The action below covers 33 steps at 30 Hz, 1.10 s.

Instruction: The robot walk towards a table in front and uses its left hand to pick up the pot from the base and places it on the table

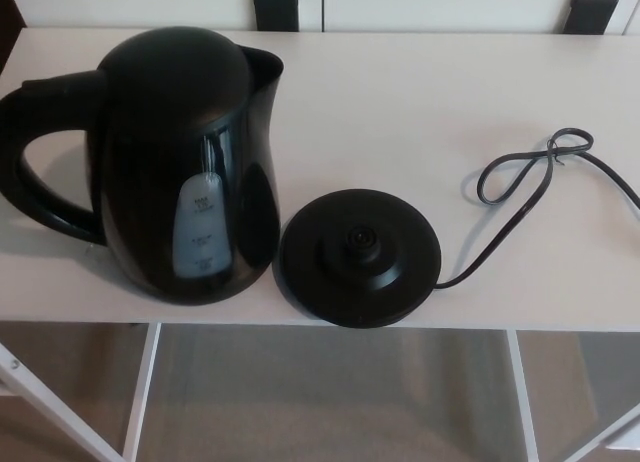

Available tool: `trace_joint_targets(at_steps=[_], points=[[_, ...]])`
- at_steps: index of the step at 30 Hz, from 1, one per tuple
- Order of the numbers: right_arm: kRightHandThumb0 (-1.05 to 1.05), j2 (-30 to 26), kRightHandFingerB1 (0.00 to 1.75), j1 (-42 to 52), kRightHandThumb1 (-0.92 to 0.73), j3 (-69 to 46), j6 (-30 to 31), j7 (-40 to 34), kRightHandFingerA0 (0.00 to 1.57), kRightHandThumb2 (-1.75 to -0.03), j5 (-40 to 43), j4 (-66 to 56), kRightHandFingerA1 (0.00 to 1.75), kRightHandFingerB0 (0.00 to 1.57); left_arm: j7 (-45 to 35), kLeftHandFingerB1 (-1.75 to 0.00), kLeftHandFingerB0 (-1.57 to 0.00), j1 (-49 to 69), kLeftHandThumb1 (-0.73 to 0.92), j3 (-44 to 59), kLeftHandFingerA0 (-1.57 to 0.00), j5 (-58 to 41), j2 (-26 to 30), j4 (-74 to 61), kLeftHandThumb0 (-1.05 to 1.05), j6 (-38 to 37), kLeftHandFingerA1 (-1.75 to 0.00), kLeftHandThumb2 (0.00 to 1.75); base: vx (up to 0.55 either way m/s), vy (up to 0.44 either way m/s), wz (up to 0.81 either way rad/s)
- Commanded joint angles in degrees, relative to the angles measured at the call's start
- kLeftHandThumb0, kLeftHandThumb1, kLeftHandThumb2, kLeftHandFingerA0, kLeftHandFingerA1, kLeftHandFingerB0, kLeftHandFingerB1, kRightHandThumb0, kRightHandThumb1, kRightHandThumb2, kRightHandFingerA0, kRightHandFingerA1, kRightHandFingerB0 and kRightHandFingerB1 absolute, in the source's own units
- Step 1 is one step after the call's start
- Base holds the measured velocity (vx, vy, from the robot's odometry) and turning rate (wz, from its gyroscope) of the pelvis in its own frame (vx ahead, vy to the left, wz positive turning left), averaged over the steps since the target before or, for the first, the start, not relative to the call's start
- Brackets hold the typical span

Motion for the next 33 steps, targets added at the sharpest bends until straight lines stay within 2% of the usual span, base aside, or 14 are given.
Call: trace_joint_targets(at_steps=[1,4,6,7,10,12,17,18,20,22,26,28,29,33], points=[[-0.21,-2.07,0.49,1.98,-0.54,0.2,-3.37,-1.39,0.57,-0.56,-2.23,3.73,0.58,0.49,-3.07,-0.09,0.0,22.13,0.48,30.48,0.0,-19.88,-2.51,18.21,-0.87,8.19,-0.11,0.97,0.0,0.0,0.0],[-0.26,-1.72,0.49,2.07,-0.53,-0.3,-4.7,-1.71,0.56,-0.55,-1.75,5.01,0.58,0.48,-3.09,-0.1,-0.06,28.88,0.6,29.66,-0.06,-16.91,-6.47,18.67,-0.95,4.19,-0.08,1.04,0.0,0.0,0.0],[-0.32,-1.13,0.46,2.14,-0.55,-0.84,-5.05,-2.1,0.48,-0.56,-1.11,4.92,0.54,0.41,-3.86,-0.26,0.0,35.78,0.78,25.85,0.0,-12.25,-12.47,16.66,-0.92,-3.13,-0.22,0.64,0.0,0.0,0.0],[-0.34,-1.0,0.45,2.16,-0.56,-0.92,-5.17,-1.99,0.43,-0.56,-0.91,5.01,0.52,0.37,-3.05,-0.19,-0.08,38.27,0.63,23.97,-0.05,-9.95,-14.86,15.37,-0.87,-6.03,-0.2,1.02,0.0,0.0,0.0],[-0.51,-0.08,0.5,1.19,-0.39,-1.7,-6.08,-3.09,0.27,-0.81,-0.24,6.89,0.54,0.23,2.38,-0.26,-0.1,44.66,0.65,15.56,0.0,-0.79,-20.83,13.56,-0.81,-14.74,-0.29,1.01,0.0,0.0,0.0],[-0.48,0.5,0.4,0.57,-0.59,-2.38,-7.58,-3.62,0.32,-0.57,0.37,8.19,0.45,0.29,6.45,-0.28,-0.1,47.39,0.8,10.55,-0.08,4.38,-22.34,11.8,-0.75,-17.68,-0.31,0.65,0.0,0.0,0.0],[-0.56,0.98,0.38,-1.24,-0.62,-4.14,-9.37,-3.95,0.25,-0.58,1.98,10.09,0.43,0.22,11.72,-0.27,-0.13,49.39,0.71,0.98,-0.07,9.9,-27.6,7.55,-0.77,-18.42,-0.31,0.63,0.0,0.0,0.0],[-0.57,0.99,0.38,-1.71,-0.63,-4.1,-9.69,-4.2,0.24,-0.58,1.64,10.63,0.43,0.21,12.82,-0.28,-0.08,48.73,0.59,-0.82,-0.03,10.86,-27.74,8.62,-0.8,-18.87,-0.25,0.96,0.0,0.0,0.0],[-0.57,0.93,0.36,-2.32,-0.63,-4.23,-9.74,-4.25,0.26,-0.58,1.32,11.85,0.41,0.21,15.81,-0.25,-0.13,48.06,0.75,-4.02,-0.06,12.82,-28.81,8.81,-0.8,-18.8,-0.28,0.63,0.0,0.0,0.0],[-0.56,0.76,0.37,-1.12,-0.66,-3.55,-13.3,-6.23,0.3,-0.59,-0.76,11.58,0.45,0.22,18.24,-0.27,-0.1,46.22,0.6,-7.63,-0.01,14.66,-30.0,10.44,-0.79,-18.31,-0.23,0.98,0.0,0.0,0.0],[-0.58,0.79,0.35,0.02,-0.68,-3.39,-14.71,-7.23,0.25,-0.6,-1.3,10.65,0.42,0.2,19.83,-0.25,-0.11,44.1,0.75,-10.68,-0.06,14.78,-31.35,13.4,-0.77,-19.84,-0.32,0.64,0.0,0.0,0.0],[-0.58,1.44,0.32,-0.07,-0.68,-3.84,-15.01,-8.58,0.2,-0.6,-0.91,11.35,0.38,0.14,22.31,-0.29,-0.12,42.24,0.59,-12.2,-0.02,14.59,-32.85,15.08,-0.83,-19.45,-0.35,0.95,0.0,0.0,0.0],[-0.36,1.69,0.49,-0.07,-0.51,-3.97,-15.3,-9.15,0.01,-1.04,-0.87,11.27,0.49,0.0,23.13,-0.28,-0.12,41.74,0.59,-12.65,-0.02,14.54,-33.23,15.45,-0.83,-19.45,-0.36,0.95,0.0,0.0,0.0],[-0.35,2.12,0.49,0.04,-0.53,-4.26,-15.16,-11.23,0.0,-1.05,-1.24,10.34,0.48,0.0,26.17,-0.27,-0.15,42.38,0.73,-14.68,-0.09,16.22,-33.52,16.35,-0.8,-22.05,-0.33,0.62,0.0,0.0,0.0]])
